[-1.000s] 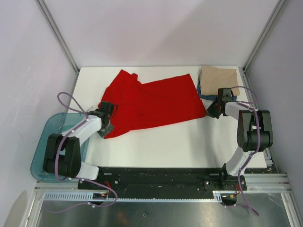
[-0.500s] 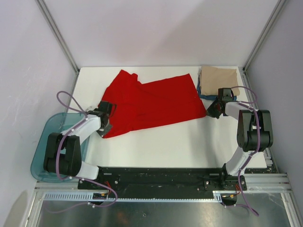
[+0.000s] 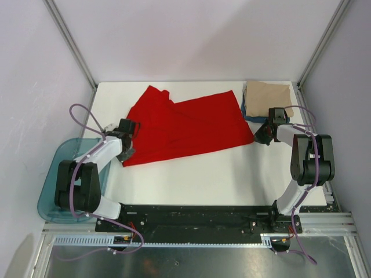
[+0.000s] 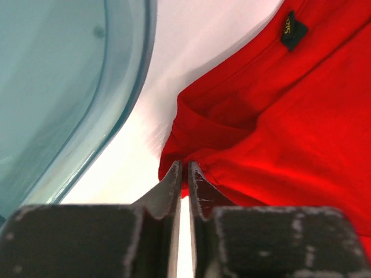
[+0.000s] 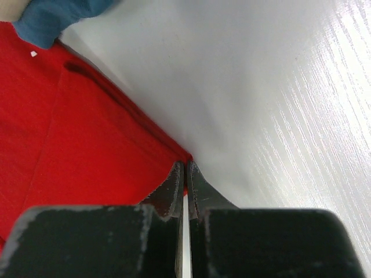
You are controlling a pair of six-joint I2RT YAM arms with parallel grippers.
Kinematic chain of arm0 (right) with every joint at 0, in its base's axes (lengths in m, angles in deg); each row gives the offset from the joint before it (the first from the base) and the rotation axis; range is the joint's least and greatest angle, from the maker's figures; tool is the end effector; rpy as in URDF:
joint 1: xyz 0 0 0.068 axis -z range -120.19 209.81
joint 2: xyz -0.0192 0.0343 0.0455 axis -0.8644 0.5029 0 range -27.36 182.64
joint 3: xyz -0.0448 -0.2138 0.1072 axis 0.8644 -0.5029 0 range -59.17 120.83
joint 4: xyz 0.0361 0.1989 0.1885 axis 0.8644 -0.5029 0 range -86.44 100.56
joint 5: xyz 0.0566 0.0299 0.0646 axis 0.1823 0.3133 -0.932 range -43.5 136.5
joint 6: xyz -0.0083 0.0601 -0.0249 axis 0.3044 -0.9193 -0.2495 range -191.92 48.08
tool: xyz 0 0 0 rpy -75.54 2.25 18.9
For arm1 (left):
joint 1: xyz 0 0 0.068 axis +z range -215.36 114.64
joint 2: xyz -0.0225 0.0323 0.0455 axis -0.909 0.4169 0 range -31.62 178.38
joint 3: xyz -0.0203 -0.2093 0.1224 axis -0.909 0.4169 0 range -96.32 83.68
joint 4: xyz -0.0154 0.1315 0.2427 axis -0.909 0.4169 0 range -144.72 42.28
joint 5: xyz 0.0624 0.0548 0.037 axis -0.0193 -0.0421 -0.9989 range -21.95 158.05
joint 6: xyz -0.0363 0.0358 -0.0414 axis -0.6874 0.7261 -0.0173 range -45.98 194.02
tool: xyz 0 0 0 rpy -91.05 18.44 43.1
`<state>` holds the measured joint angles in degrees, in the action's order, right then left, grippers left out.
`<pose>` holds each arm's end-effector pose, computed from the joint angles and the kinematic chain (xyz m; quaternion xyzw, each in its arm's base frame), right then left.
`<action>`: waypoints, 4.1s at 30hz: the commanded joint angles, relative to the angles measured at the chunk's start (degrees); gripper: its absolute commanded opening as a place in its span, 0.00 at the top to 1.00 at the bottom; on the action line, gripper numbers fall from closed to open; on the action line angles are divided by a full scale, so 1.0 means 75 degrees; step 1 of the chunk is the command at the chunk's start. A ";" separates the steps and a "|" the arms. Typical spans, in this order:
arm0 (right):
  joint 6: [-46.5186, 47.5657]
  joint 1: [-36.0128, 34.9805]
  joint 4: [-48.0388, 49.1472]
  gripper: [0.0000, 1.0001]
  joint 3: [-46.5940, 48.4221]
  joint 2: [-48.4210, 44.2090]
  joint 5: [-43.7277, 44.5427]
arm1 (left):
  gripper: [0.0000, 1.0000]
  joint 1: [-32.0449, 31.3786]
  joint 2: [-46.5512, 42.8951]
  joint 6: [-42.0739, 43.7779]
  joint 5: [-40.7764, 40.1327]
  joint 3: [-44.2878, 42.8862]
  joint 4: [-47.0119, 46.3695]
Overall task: Fold and stack the t-shirts
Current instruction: Fold the flattened tshirt in 1/3 of the way
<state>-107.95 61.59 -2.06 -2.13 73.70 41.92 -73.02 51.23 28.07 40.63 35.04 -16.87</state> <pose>0.3629 -0.0072 0.0997 0.2993 0.9092 0.1210 0.2628 0.2781 -0.0133 0.1339 -0.3497 0.8944 0.1406 0.2408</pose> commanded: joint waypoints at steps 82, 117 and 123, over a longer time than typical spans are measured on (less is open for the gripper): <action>-0.0241 0.0186 -0.2332 1.00 -0.1178 -0.1421 0.1271 | 1.00 0.0068 -0.3092 -0.2126 -0.0016 0.2031 0.1385; -0.0278 0.0505 -0.4637 0.47 -0.1230 -0.5298 0.0410 | 0.23 -0.1177 -0.3938 -0.2382 0.0677 0.0670 0.3174; 0.0123 -0.0370 -0.3586 0.49 -0.0229 -0.4025 0.0606 | 0.25 -0.1268 -0.2979 -0.0409 0.0676 -0.0854 0.2302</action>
<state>-110.38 61.66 -35.37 -8.21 38.51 45.27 -81.92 23.60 12.73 46.22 36.64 6.64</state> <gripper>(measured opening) 0.519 0.768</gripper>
